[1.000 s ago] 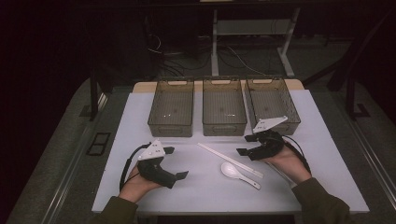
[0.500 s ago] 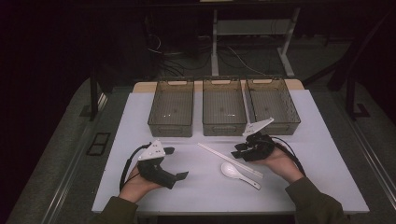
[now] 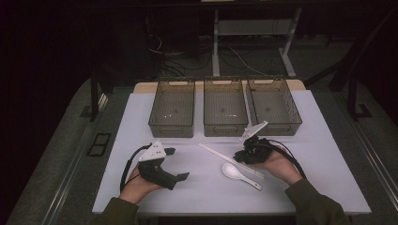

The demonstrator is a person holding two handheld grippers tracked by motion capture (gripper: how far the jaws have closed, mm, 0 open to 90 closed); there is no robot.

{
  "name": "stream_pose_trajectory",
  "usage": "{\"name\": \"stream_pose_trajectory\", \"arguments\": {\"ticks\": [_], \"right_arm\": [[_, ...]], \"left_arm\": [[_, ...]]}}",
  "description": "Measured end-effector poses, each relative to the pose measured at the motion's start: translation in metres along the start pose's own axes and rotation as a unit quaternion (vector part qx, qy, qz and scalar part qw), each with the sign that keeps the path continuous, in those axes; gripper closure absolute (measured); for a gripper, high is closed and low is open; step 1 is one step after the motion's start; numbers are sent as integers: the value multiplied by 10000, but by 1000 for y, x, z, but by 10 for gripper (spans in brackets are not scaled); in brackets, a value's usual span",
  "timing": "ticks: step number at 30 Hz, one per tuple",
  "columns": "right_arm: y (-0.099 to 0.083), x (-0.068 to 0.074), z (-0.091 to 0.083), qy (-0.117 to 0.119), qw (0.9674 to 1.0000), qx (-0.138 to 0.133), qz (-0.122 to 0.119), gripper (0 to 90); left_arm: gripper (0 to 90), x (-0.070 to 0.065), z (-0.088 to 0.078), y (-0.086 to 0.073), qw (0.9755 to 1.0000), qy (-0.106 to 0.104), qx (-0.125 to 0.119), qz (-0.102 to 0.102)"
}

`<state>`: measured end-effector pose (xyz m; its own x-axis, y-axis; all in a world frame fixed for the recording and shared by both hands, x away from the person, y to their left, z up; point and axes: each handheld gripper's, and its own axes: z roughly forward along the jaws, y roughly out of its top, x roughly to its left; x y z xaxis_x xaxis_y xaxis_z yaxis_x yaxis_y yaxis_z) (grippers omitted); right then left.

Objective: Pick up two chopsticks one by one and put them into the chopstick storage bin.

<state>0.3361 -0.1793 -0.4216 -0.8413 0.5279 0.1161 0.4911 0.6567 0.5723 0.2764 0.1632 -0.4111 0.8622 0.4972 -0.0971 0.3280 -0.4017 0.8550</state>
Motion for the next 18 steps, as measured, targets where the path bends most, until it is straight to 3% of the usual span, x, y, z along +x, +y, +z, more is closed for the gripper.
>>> {"name": "stream_pose_trajectory", "arguments": {"ticks": [9, 10, 18], "right_arm": [[-2, -1, 6, -58, 9997, 189, -130, 805], [-2, 0, 6, -9, 9998, 176, -49, 806], [-2, 0, 8, -14, 9996, 247, -113, 812]], "left_arm": [[0, 0, 0, 0, 10000, -3, 3, -5], [0, 0, 0, 0, 10000, -7, 5, 0], [0, 0, 0, 0, 10000, 0, 8, -13]]}}
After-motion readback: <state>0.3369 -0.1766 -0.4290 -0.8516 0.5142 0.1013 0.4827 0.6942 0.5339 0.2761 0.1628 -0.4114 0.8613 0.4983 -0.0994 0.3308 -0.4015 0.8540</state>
